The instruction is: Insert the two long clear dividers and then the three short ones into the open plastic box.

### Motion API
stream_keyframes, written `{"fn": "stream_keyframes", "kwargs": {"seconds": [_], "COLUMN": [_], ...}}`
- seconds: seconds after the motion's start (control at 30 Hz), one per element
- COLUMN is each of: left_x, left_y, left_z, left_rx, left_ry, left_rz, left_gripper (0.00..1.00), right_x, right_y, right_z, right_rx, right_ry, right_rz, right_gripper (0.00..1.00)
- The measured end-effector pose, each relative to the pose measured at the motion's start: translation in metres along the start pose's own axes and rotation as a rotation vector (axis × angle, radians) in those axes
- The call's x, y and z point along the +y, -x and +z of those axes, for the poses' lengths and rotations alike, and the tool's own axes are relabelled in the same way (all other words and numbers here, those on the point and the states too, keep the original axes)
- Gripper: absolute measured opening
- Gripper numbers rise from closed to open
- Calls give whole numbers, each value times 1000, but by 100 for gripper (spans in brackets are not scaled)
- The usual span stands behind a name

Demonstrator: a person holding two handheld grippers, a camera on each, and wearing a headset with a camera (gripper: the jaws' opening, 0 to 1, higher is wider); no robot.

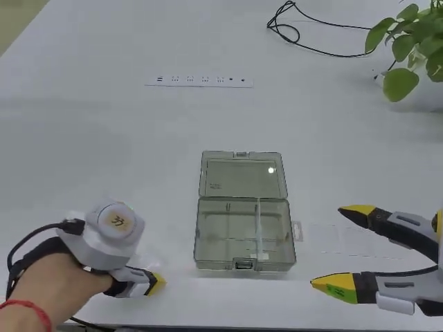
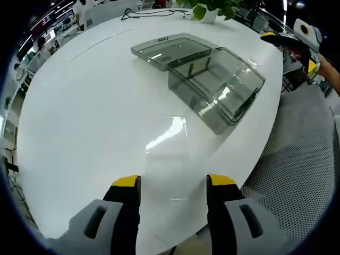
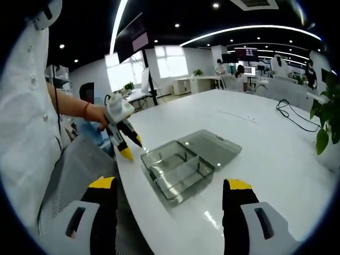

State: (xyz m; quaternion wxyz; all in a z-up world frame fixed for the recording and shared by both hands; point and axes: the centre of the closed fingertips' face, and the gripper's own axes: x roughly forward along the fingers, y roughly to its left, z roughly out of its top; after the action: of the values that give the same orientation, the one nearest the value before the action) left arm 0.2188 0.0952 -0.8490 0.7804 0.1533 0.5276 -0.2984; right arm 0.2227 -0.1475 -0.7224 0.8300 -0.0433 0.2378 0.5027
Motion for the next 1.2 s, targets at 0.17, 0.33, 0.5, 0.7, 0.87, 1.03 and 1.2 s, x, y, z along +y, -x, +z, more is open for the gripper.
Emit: {"fn": "stream_keyframes", "kwargs": {"seconds": [0.17, 0.33, 0.5, 0.7, 0.87, 1.03, 1.2], "left_x": [5, 9, 11, 12, 12, 12, 11], "left_y": [1, 0, 0, 0, 0, 1, 0], "left_z": [-1, -1, -1, 0, 0, 1, 1], "left_rx": [16, 39, 65, 82, 99, 97, 90], "left_ry": [-18, -38, -48, -58, -78, -54, -47], "left_rz": [28, 52, 58, 53, 45, 32, 22], "left_gripper": [43, 37, 34, 32, 32, 31, 31], "right_x": [-1, -1, -1, -2, -2, -3, -3], "right_y": [1, 1, 3, 4, 4, 5, 5], "right_z": [0, 0, 1, 1, -1, -1, -1], "right_rx": [-17, -33, -40, -48, -44, -46, -40], "right_ry": [-16, -26, -29, -32, -33, -32, -33], "right_rz": [-8, -16, -27, -34, -37, -41, -43], "right_gripper": [82, 81, 81, 81, 81, 81, 80]}}
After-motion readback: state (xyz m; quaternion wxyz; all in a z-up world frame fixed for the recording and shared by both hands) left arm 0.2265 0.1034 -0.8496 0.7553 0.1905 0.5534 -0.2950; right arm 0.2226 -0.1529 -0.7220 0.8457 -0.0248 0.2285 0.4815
